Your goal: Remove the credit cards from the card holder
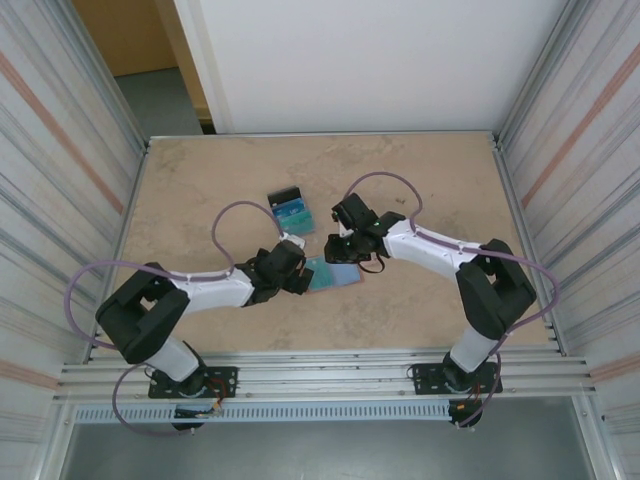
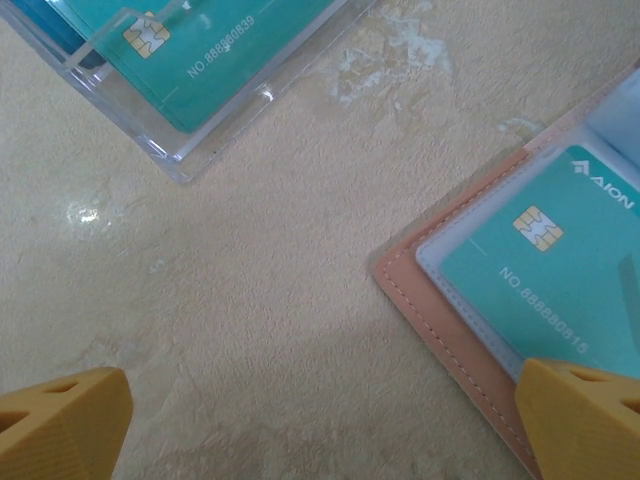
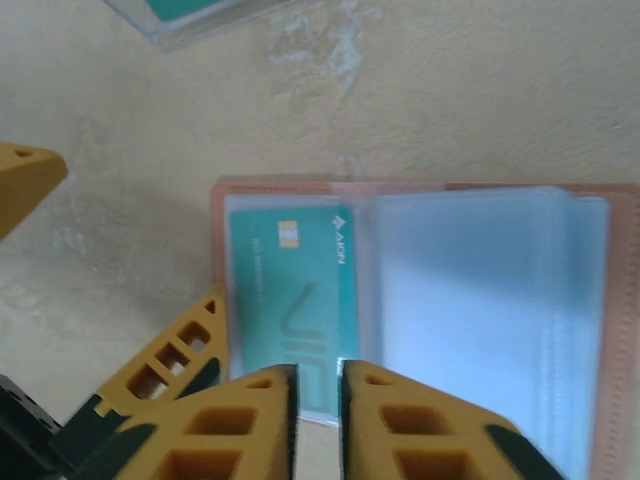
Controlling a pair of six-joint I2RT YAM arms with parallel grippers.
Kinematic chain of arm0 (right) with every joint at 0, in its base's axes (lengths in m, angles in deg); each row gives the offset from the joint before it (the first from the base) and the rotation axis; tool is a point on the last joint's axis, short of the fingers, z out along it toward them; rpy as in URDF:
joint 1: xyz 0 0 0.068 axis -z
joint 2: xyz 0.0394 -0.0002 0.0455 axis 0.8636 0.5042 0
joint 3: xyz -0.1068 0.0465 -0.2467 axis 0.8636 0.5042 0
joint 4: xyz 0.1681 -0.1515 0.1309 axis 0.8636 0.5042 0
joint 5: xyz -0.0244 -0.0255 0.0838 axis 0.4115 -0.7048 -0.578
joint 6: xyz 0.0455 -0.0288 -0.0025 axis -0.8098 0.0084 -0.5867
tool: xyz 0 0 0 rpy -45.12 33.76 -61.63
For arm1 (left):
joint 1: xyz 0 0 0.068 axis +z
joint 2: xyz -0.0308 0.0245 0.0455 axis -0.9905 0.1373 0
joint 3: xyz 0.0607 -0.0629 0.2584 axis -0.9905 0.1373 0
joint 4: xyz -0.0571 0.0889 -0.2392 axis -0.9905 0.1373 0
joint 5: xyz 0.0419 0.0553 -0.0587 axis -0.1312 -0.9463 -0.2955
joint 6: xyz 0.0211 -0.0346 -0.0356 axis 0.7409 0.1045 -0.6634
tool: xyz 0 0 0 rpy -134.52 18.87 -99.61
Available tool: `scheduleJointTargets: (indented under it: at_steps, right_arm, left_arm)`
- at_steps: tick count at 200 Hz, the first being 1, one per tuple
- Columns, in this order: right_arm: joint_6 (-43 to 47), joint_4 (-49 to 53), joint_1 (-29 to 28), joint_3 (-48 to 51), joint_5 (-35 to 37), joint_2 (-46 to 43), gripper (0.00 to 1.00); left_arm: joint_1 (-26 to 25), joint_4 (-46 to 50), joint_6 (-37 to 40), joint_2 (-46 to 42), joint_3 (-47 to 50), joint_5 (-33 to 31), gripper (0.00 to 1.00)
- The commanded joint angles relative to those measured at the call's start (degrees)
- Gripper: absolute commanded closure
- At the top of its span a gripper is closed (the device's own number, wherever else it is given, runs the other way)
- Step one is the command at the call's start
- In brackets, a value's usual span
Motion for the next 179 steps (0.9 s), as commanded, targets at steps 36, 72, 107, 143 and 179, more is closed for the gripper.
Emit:
scheduleJointTargets:
  at_steps: [36, 72, 107, 143, 179]
  right_arm:
    - [-1.31, -3.09, 0.39, -0.38, -7.76, 6.42, 0.86]
    - [-1.31, -1.94, 0.35, -1.23, -7.34, 8.96, 0.82]
    - [-1.31, -1.25, 0.34, -0.8, -5.88, 9.26, 0.8]
    - [-1.31, -0.69, 0.5, -0.36, -5.32, 8.88, 0.79]
    - [-1.22, -0.72, 0.61, 0.21, -5.03, 8.68, 0.79]
  left_arm:
    - [-0.35, 1.07, -1.5, 2.08, -1.38, -2.01, 0.01]
    - [-0.43, 2.03, -1.55, 2.55, -1.58, -2.42, 0.01]
    - [-0.43, 2.55, -1.46, 2.78, -1.72, -2.77, 0.01]
    - [-0.47, 2.85, -1.54, 3.24, -1.97, -2.91, 0.01]
    - [-0.61, 3.0, -1.51, 3.27, -2.07, -3.07, 0.01]
